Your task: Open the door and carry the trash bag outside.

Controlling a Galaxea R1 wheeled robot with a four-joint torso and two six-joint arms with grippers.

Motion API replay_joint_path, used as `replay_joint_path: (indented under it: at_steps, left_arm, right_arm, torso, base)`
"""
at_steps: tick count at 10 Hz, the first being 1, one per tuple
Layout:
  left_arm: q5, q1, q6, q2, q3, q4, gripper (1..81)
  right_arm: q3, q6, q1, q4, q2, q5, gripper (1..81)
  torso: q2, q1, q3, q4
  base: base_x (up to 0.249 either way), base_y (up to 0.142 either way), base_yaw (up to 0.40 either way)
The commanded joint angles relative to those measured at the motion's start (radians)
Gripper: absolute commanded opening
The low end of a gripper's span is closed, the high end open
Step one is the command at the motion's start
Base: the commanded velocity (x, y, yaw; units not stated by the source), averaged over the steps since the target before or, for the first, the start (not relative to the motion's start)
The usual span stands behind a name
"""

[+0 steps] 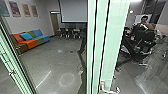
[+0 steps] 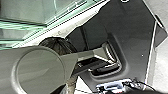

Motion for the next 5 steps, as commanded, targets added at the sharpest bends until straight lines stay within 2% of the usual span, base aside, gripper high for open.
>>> replay_joint_path:
  at_steps: [1,3,5]
  left_arm:
    - [0.058,-0.045,0.001,-0.006,0.011,0.002,1.0]
    - [0.055,-0.045,0.001,0.001,0.011,0.001,1.0]
    - [0.052,-0.045,0.001,0.007,0.011,0.001,1.0]
  right_arm:
    - [0.300,-0.002,0.014,-0.013,-0.255,0.046,81.1]
    - [0.446,0.000,-0.009,-0.003,-0.381,0.134,81.1]
    - [0.562,0.000,-0.007,-0.010,-0.498,0.182,81.1]
  torso:
    - [0.000,0.000,0.000,0.000]
    - [0.000,0.000,0.000,0.000]
    - [0.000,0.000,0.000,0.000]
  base:
    - [0.000,0.000,0.000]
    - [0.000,0.000,0.000]
    - [0.000,0.000,0.000]
